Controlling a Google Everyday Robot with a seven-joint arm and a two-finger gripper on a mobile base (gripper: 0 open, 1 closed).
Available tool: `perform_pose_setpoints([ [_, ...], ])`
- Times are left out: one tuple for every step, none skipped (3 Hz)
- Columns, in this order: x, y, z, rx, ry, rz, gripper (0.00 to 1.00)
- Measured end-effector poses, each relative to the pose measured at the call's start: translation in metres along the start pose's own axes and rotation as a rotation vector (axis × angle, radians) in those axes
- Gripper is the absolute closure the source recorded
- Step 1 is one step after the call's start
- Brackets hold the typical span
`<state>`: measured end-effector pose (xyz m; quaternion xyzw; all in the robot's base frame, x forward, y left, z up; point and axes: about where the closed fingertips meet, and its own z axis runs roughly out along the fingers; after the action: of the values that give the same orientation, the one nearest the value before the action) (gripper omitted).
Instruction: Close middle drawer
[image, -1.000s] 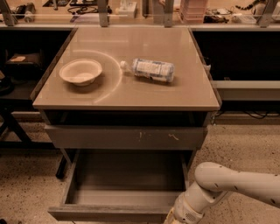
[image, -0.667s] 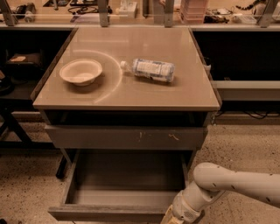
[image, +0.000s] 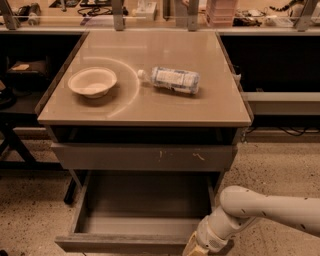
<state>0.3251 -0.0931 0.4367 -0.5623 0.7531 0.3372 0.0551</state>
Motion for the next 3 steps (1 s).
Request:
perform_pose_setpoints([
  [0.0000,0.0000,0.0000,0.000,0.000,0.000,0.59],
  [0.0000,0.0000,0.0000,0.000,0.000,0.000,0.36],
  [0.0000,0.0000,0.0001,0.000,0.000,0.000,0.12],
])
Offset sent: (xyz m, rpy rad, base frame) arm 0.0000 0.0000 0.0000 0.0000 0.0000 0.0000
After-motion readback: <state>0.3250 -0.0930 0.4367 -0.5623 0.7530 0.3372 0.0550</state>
